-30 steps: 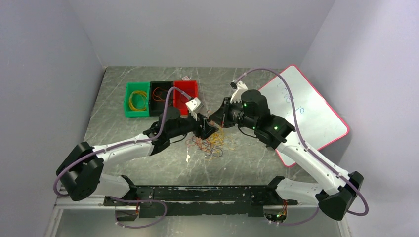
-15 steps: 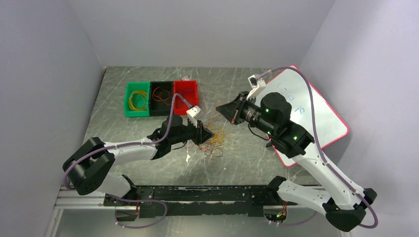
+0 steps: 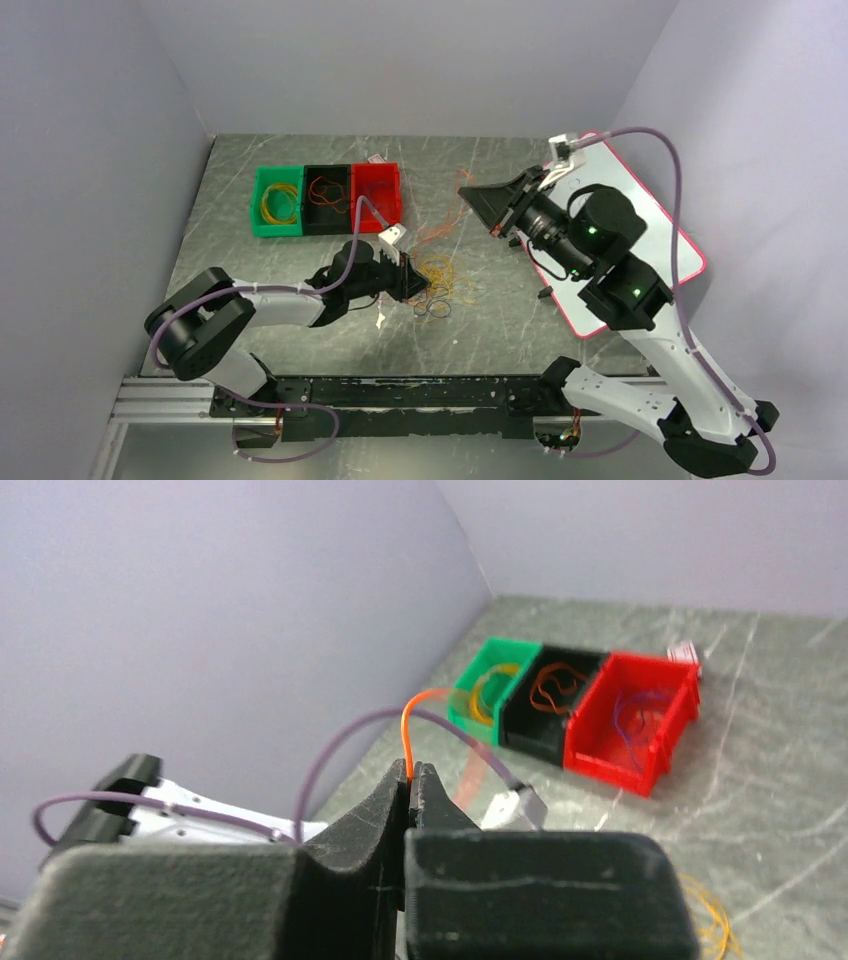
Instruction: Untangle the cables
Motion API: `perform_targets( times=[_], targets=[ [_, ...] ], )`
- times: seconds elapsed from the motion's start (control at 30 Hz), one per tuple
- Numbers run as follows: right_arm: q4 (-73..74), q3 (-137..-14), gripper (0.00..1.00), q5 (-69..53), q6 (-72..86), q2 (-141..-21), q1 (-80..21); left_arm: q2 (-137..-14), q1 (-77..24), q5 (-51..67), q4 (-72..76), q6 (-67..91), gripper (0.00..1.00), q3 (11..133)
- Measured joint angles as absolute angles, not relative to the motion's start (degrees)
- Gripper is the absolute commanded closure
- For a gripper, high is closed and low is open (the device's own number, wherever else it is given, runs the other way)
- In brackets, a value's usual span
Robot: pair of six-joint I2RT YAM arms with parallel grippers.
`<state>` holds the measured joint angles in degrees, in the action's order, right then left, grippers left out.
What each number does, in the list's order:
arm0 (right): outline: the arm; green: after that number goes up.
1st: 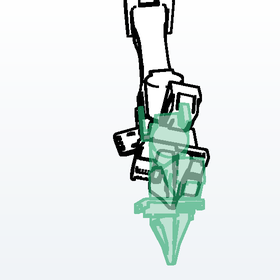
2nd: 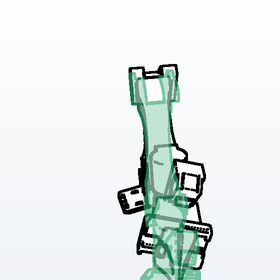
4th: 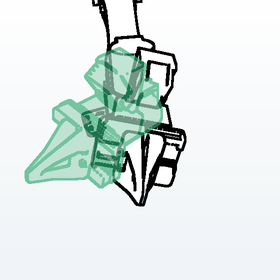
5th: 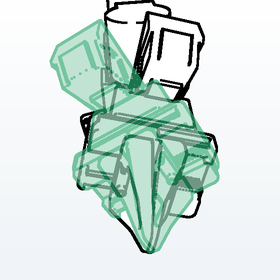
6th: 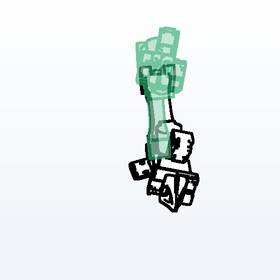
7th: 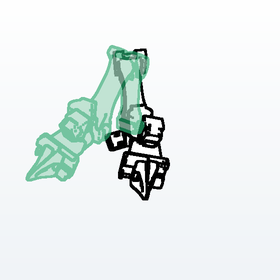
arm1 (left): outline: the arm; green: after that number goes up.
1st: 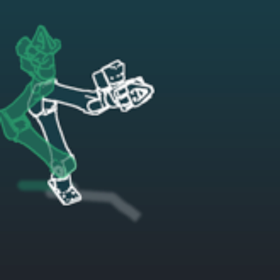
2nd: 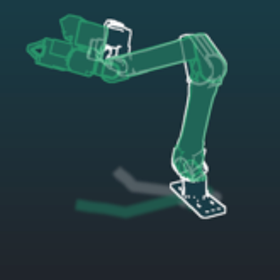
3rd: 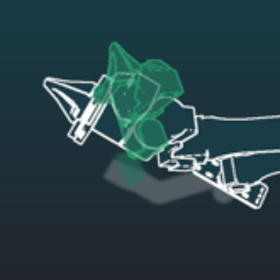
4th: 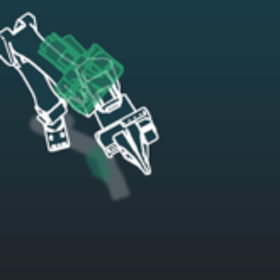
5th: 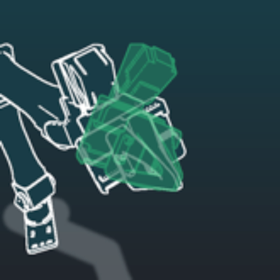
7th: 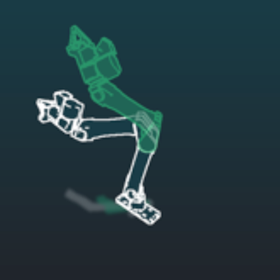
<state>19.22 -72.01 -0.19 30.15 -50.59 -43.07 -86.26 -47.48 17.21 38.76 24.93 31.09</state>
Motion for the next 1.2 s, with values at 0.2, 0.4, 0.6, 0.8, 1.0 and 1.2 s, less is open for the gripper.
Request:
perform_targets(
  times=[0.2,0.4,0.6,0.8,1.0,1.2],
  targets=[
    [17.0,-76.0,1.0,0.3,28.1,-49.4,-43.1,-88.8,-47.5,17.2,39.8,25.9,0.8,30.5],
    [17.1,-78.1,1.0,2.8,25.6,-48.8,-43.1,-88.9,-47.5,17.1,40.1,26.4,0.76,28.8],
    [19.6,-78.9,1.0,7.4,23.0,-48.0,-43.1,-84.1,-47.5,15.0,38.0,26.4,0.62,27.3],
    [24.1,-79.0,1.0,11.4,20.9,-48.7,-43.1,-70.4,-47.5,13.8,28.4,23.8,0.52,29.9],
    [27.9,-75.4,1.0,14.2,20.1,-49.0,-43.1,-58.5,-47.5,12.3,18.7,18.9,0.48,36.1],
    [29.2,-73.8,1.0,12.8,20.1,-50.4,-43.1,-54.2,-47.5,12.2,10.1,15.2,0.46,41.6]
  ],
)
